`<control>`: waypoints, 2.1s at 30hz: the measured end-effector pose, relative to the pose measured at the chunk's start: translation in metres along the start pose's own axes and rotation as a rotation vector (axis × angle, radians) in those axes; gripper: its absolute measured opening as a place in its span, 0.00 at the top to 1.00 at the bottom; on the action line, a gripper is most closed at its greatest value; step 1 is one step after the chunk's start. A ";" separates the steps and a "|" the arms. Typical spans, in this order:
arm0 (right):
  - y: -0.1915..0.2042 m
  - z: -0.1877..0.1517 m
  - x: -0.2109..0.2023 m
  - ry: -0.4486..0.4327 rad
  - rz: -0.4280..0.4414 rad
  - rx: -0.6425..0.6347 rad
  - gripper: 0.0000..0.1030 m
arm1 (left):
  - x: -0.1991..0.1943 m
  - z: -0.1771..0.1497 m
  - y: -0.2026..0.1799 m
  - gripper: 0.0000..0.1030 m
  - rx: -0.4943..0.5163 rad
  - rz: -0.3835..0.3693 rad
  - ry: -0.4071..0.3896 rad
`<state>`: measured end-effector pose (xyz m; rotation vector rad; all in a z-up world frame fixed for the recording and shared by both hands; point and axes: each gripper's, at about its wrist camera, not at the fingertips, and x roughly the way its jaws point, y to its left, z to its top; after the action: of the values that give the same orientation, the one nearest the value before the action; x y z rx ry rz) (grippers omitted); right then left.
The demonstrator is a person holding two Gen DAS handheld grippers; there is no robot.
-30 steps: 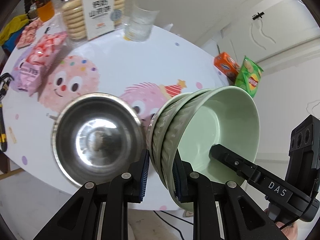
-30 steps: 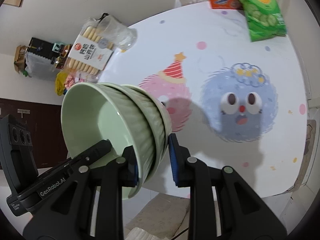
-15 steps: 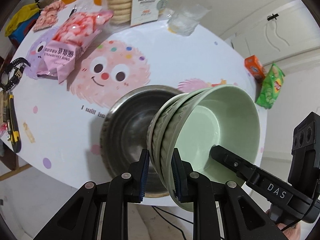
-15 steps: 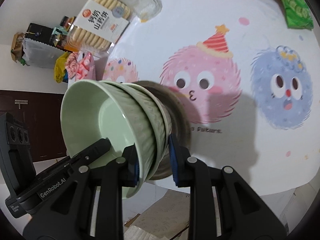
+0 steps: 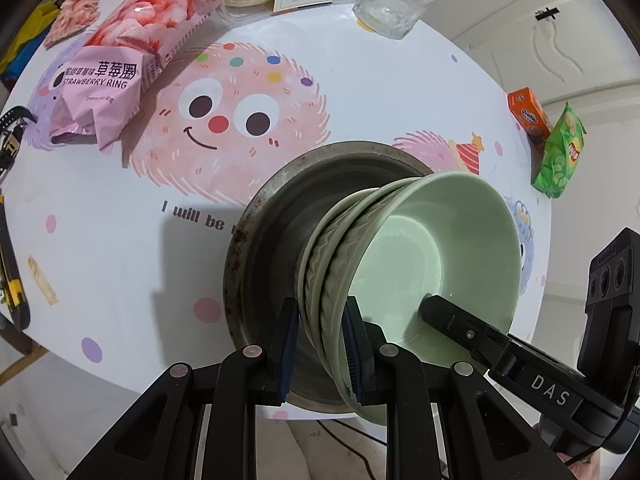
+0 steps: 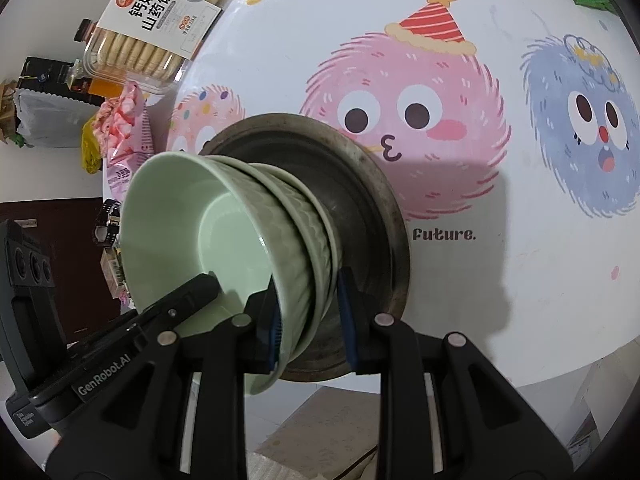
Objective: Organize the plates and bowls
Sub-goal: 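Lower the ceramic bowls into the steel bowl and open both tools, then grip the steel bowl rim with the left tool while the right tool grips it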
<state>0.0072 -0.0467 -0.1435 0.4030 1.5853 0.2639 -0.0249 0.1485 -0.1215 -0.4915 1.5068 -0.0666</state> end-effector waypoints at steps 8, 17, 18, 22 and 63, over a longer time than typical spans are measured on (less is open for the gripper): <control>0.004 -0.005 0.002 0.004 -0.020 0.001 0.72 | 0.001 -0.002 0.006 0.79 0.003 -0.010 -0.001; 0.011 -0.007 0.001 -0.006 -0.033 -0.017 0.66 | 0.000 -0.003 0.007 0.76 0.000 -0.012 -0.017; 0.011 -0.007 0.000 -0.009 -0.031 -0.013 0.66 | 0.000 -0.004 0.006 0.72 0.004 -0.013 -0.018; 0.013 -0.008 -0.003 -0.019 -0.037 -0.019 0.63 | -0.007 -0.005 0.003 0.54 0.017 -0.008 -0.042; 0.019 -0.027 -0.097 -0.254 -0.096 -0.154 0.00 | -0.085 -0.024 -0.025 0.00 0.129 0.090 -0.289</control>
<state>-0.0156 -0.0673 -0.0460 0.2298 1.3211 0.2486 -0.0483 0.1482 -0.0329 -0.3145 1.2305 -0.0206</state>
